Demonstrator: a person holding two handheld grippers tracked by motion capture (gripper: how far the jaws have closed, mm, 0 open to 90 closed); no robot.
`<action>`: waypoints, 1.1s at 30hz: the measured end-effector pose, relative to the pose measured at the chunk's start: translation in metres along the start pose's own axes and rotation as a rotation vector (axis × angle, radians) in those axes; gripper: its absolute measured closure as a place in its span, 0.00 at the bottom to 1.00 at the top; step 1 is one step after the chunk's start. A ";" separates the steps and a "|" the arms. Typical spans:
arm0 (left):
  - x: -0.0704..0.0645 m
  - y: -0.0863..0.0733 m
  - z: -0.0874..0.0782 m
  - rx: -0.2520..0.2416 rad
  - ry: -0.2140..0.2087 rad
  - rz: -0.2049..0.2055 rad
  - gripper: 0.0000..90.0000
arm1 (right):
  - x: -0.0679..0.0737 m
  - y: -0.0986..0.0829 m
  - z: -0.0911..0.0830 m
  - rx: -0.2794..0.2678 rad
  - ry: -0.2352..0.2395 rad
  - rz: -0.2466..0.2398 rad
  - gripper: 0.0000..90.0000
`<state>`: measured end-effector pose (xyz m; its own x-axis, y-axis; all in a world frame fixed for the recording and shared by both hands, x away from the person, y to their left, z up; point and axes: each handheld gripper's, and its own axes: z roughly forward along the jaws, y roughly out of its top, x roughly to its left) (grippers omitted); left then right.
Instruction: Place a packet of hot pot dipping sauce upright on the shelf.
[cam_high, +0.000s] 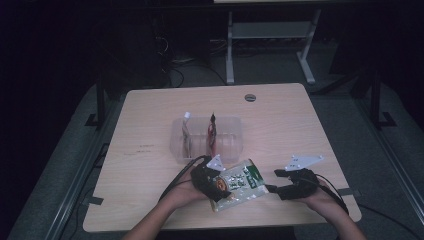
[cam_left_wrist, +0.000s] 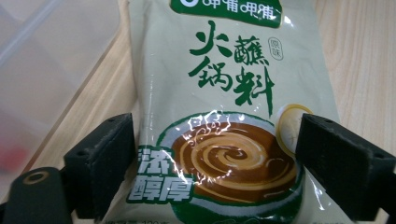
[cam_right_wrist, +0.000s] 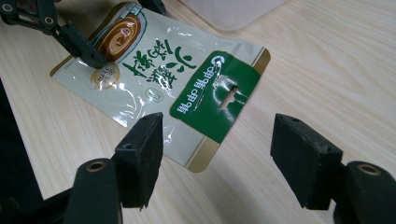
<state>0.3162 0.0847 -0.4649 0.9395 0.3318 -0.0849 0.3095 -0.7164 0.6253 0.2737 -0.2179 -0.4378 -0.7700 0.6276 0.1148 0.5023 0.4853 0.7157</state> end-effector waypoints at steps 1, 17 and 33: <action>-0.001 0.000 0.000 0.003 0.003 0.006 0.16 | 0.000 0.000 0.000 0.001 0.001 -0.001 0.38; -0.005 -0.002 -0.008 -0.003 0.067 0.054 0.72 | 0.001 0.000 0.002 0.009 0.004 0.014 0.38; -0.001 -0.001 -0.017 -0.048 0.007 0.015 0.99 | -0.007 -0.001 -0.001 -0.001 0.044 0.074 0.30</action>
<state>0.3126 0.0957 -0.4519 0.9431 0.3252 -0.0698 0.2874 -0.6913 0.6630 0.2783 -0.2236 -0.4385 -0.7476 0.6342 0.1972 0.5576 0.4380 0.7051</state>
